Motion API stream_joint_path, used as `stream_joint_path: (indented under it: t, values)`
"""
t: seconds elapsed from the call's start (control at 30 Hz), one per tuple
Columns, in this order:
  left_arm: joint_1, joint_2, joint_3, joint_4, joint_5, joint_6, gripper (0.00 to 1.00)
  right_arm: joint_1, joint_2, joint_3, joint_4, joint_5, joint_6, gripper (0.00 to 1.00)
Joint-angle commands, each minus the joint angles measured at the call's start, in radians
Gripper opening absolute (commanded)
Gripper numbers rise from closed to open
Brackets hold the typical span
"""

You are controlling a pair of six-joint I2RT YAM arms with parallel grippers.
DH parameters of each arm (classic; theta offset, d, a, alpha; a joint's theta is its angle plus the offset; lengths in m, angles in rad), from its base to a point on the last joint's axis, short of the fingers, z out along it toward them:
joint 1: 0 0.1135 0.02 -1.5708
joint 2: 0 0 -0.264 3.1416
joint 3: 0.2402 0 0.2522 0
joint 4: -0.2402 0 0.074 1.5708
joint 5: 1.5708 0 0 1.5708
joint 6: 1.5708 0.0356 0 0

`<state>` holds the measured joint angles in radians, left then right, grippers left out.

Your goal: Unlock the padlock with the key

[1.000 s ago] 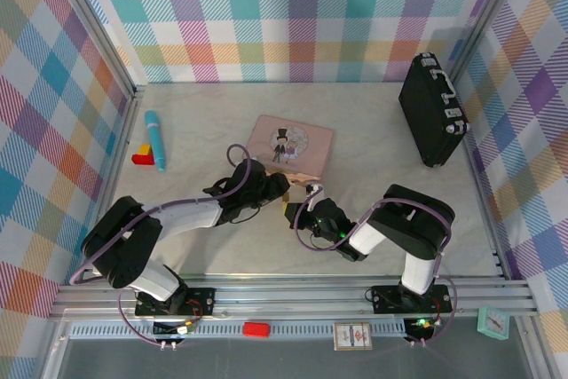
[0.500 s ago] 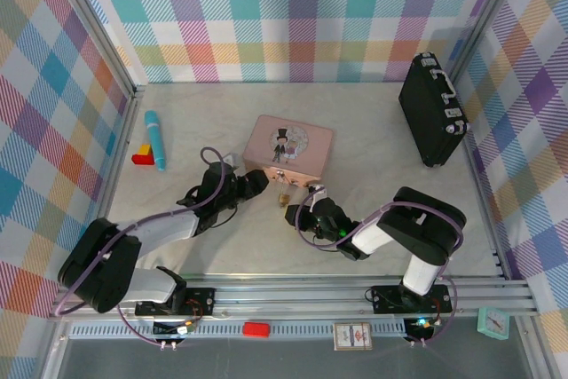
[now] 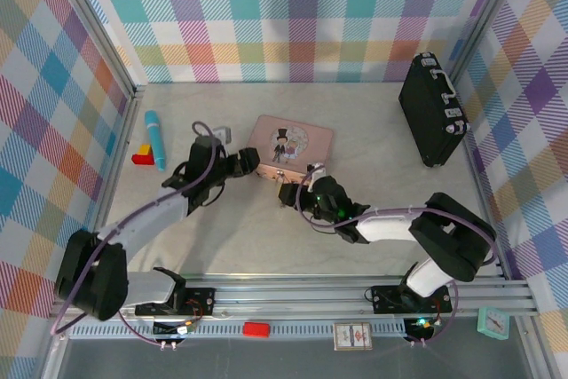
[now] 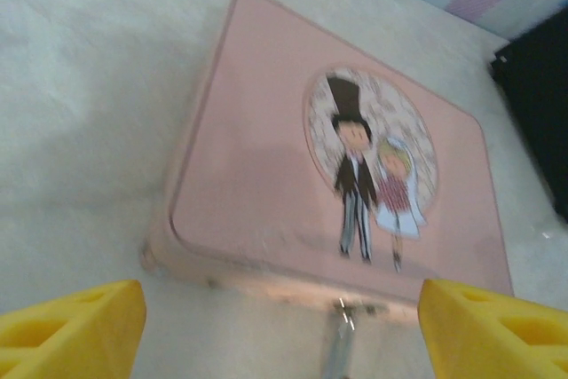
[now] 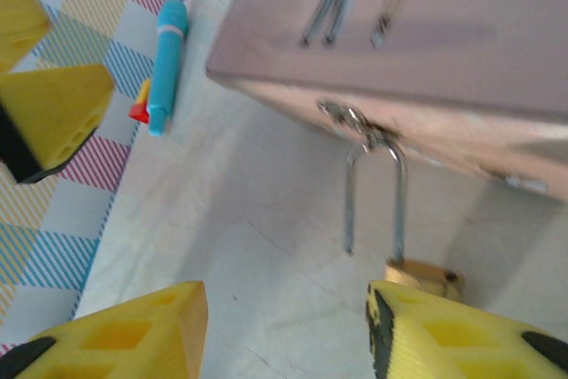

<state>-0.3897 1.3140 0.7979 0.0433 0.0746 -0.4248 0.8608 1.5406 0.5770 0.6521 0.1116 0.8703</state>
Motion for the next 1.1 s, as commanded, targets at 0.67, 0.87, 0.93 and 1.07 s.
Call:
stream_joint_path:
  t: [0.67, 0.87, 0.93, 1.07]
  values:
    - [0.036, 0.446, 0.234, 0.006, 0.263, -0.028, 0.79, -0.197, 0.071, 0.214, -0.33, -0.138, -0.193, 0.63]
    - [-0.02, 0.437, 0.16, 0.087, 0.255, -0.1, 0.78, -0.253, 0.122, 0.256, -0.318, -0.213, -0.257, 0.63]
    - [-0.044, 0.431, 0.148, 0.089, 0.239, -0.111, 0.78, -0.254, 0.118, 0.246, -0.304, -0.223, -0.257, 0.63]
    - [-0.054, 0.434, 0.129, 0.113, 0.244, -0.133, 0.78, -0.253, 0.073, 0.158, -0.195, -0.214, -0.182, 0.61]
